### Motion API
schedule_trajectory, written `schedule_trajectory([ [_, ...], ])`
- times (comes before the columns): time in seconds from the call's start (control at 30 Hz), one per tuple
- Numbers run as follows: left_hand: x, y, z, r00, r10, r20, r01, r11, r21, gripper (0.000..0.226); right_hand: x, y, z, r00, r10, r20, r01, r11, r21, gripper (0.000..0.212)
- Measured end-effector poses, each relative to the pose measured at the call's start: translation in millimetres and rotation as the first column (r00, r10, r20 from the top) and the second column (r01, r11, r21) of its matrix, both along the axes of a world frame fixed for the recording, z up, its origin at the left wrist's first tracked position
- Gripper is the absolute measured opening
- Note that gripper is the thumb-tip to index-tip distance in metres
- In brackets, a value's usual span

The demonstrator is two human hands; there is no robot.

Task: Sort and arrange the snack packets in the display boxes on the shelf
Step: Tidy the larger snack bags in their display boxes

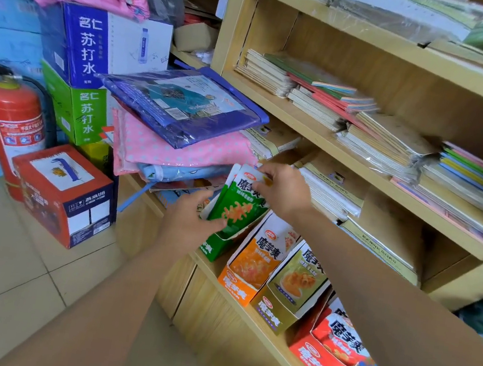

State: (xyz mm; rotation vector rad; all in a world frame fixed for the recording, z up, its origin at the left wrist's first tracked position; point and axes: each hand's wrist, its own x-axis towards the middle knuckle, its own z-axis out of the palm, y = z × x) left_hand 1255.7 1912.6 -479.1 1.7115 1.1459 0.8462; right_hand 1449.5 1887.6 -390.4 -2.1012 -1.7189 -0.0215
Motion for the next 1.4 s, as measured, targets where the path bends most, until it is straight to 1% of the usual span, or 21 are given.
schedule_trajectory([
  [0.07,0.8,-3.7,-3.7,0.999,-0.027,-0.045,0.028,0.999,0.02,0.059,1.0,1.9,6.8,0.997,-0.051,0.053,0.051,0.999,0.015,0.004],
  [0.13,1.5,-4.9,-5.5,0.997,-0.042,-0.068,0.045,0.998,0.035,0.061,3.4,4.5,10.2,0.992,-0.118,0.053,0.117,0.993,0.026,0.006],
  [0.17,2.4,-4.6,-6.1,0.996,-0.044,-0.08,0.048,0.998,0.045,0.064,4.4,5.4,10.7,0.99,-0.138,0.035,0.138,0.99,0.005,0.006],
  [0.23,4.6,-4.8,-6.1,0.994,-0.042,-0.097,0.049,0.996,0.069,0.071,6.0,6.1,10.0,0.988,-0.142,-0.062,0.137,0.988,-0.075,0.021],
  [0.27,5.9,-5.8,-4.6,0.994,-0.041,-0.099,0.049,0.996,0.077,0.073,6.0,4.9,9.4,0.983,-0.128,-0.135,0.114,0.988,-0.107,0.025],
  [0.33,8.6,-11.2,4.1,0.994,-0.033,-0.105,0.042,0.995,0.086,0.071,7.0,-0.1,7.8,0.969,-0.101,-0.224,0.073,0.989,-0.131,0.02],
  [0.43,14.1,-10.3,4.9,0.991,-0.029,-0.132,0.041,0.995,0.094,0.07,9.6,-8.9,5.2,0.962,-0.068,-0.263,0.034,0.991,-0.132,0.024],
  [0.47,15.6,-9.9,3.5,0.99,-0.032,-0.137,0.046,0.994,0.104,0.069,9.4,-11.3,3.0,0.962,-0.048,-0.27,0.014,0.992,-0.126,0.022],
  [0.5,16.2,-10.2,2.9,0.99,-0.034,-0.139,0.05,0.992,0.114,0.068,7.8,-13.0,1.5,0.964,-0.032,-0.265,0.002,0.993,-0.114,0.021],
  [0.6,14.5,-9.2,-0.6,0.992,-0.023,-0.121,0.037,0.992,0.119,0.069,3.0,-15.0,-5.8,0.991,0.005,-0.132,-0.016,0.997,-0.081,0.042],
  [0.67,12.2,-9.6,-1.4,0.993,-0.006,-0.116,0.02,0.993,0.114,0.072,0.1,-15.3,-10.1,0.999,0.01,-0.046,-0.013,0.999,-0.053,0.044],
  [0.73,11.5,-8.2,-2.9,0.995,0.003,-0.096,0.008,0.994,0.111,0.071,-5.2,-15.7,-13.4,0.998,0.038,0.05,-0.035,0.998,-0.059,0.038],
  [0.83,11.5,-7.5,-3.7,0.998,0.005,-0.066,0.002,0.994,0.113,0.064,-12.2,-15.4,-15.5,0.994,0.076,0.084,-0.068,0.994,-0.088,0.007],
  [0.9,11.6,-6.2,-6.6,0.998,-0.001,-0.067,0.01,0.992,0.124,0.062,-9.6,-11.5,-14.6,0.996,0.031,0.086,-0.028,0.999,-0.036,0.022],
  [0.93,11.8,-5.0,-8.6,0.997,-0.004,-0.081,0.014,0.992,0.128,0.063,-4.8,-8.0,-14.3,0.997,-0.017,0.081,0.018,1.0,-0.013,0.017],
  [0.97,11.7,-4.1,-9.7,0.995,-0.006,-0.101,0.018,0.992,0.127,0.066,-1.6,-6.8,-11.2,0.994,-0.047,0.096,0.047,0.999,0.009,0.007],
  [1.07,12.0,-2.2,-11.9,0.989,-0.012,-0.146,0.032,0.99,0.137,0.073,8.9,-3.2,-7.3,0.98,-0.134,0.147,0.127,0.99,0.057,0.027],
  [1.13,12.6,-3.3,-12.1,0.985,-0.011,-0.169,0.041,0.985,0.17,0.072,8.9,-5.3,-9.8,0.984,-0.105,0.143,0.101,0.994,0.039,0.037],
  [1.2,12.9,-4.7,-12.8,0.983,0.002,-0.181,0.035,0.979,0.202,0.069,7.2,-7.8,-16.1,0.988,-0.068,0.141,0.067,0.998,0.009,0.039],
  [1.27,14.2,-4.6,-14.8,0.984,0.006,-0.176,0.032,0.976,0.215,0.065,8.9,-9.8,-21.0,0.991,-0.062,0.12,0.06,0.998,0.021,0.039],
  [1.4,17.8,-6.1,-14.2,0.983,0.012,-0.181,0.031,0.973,0.23,0.057,19.1,-13.5,-23.1,0.995,-0.063,0.071,0.056,0.994,0.09,0.056],
])
